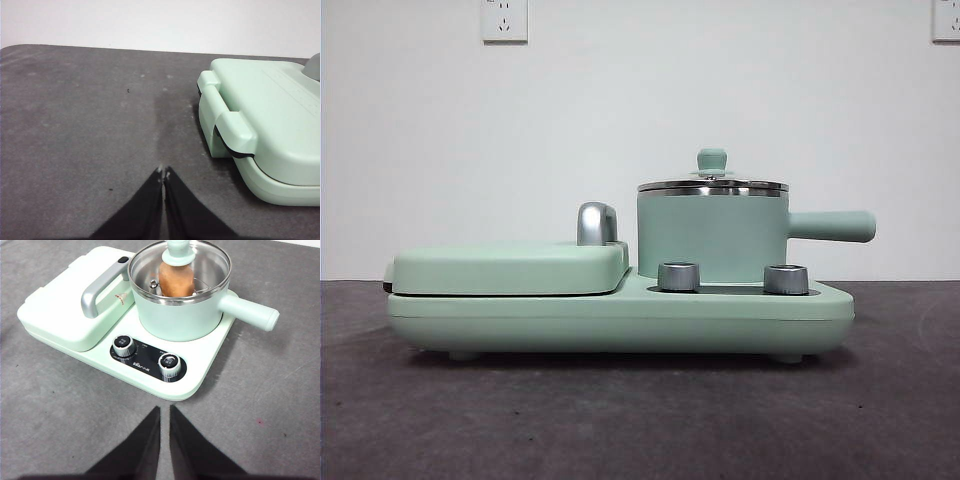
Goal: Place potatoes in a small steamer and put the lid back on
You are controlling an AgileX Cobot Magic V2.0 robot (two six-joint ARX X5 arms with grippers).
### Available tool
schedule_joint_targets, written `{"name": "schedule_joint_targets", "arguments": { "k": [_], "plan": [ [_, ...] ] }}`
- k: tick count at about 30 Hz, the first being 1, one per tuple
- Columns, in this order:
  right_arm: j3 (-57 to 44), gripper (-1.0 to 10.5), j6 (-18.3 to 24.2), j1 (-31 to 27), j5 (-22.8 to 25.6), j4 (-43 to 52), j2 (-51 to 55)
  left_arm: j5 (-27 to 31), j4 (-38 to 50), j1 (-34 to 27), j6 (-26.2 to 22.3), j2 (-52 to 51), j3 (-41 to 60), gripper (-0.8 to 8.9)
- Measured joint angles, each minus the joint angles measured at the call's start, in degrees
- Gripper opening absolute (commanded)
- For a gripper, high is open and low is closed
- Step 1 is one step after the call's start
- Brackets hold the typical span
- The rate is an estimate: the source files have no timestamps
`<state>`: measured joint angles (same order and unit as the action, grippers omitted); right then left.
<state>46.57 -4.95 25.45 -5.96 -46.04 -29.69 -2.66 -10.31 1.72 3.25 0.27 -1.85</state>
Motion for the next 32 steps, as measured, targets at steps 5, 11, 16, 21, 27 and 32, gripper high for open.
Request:
{"name": "schedule_joint_targets", "arguments": {
  "k": [5,11,16,21,27,32],
  "plan": [
    [0.0,0.3,0.0,0.0,0.0,0.02,0.0,0.0,0.0,0.0,0.0,0.0,0.0,0.06],
    [0.0,0.3,0.9,-0.02,0.37,0.83,0.0,0.0,0.0,0.0,0.0,0.0,0.0,0.06],
    [-5.81,0.3,5.92,-2.95,4.07,8.96,4.2,0.0,0.0,0.0,0.0,0.0,0.0,0.06],
    [-23.3,0.3,6.71,-10.95,4.48,22.62,14.34,0.0,0.0,0.0,0.0,0.0,0.0,0.06],
    [-39.78,0.3,6.86,-17.55,5.81,30.73,23.47,0.0,0.0,0.0,0.0,0.0,0.0,0.06],
    [-45.62,0.3,7.15,-19.15,5.7,36.26,28.35,0.02,0.0,0.0,0.02,0.0,0.0,0.06]
  ]
}}
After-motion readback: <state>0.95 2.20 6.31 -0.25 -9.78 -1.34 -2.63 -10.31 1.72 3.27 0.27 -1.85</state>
